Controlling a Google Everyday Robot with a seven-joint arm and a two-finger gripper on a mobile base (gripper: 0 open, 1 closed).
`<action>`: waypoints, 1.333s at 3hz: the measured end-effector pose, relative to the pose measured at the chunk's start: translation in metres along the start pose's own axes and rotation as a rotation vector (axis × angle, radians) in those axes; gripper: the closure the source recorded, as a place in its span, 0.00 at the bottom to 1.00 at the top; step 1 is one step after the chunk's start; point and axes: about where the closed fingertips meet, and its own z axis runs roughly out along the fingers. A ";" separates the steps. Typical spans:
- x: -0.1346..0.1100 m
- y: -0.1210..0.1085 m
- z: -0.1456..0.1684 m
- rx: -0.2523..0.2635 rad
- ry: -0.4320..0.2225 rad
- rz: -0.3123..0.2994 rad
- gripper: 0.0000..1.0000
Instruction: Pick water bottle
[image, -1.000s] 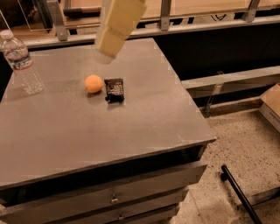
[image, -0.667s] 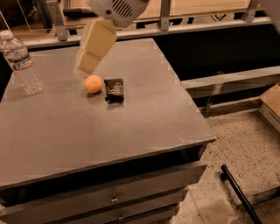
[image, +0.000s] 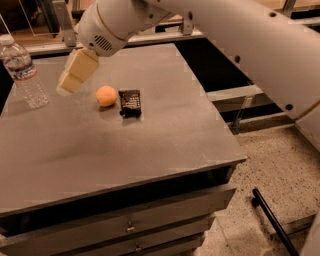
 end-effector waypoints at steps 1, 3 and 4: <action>-0.001 -0.009 0.048 -0.020 -0.062 0.043 0.00; -0.041 -0.027 0.132 -0.041 -0.144 0.050 0.00; -0.070 -0.029 0.167 -0.057 -0.179 0.042 0.04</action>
Offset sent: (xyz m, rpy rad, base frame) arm 0.0412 0.1416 -0.0506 0.1368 0.0742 0.0449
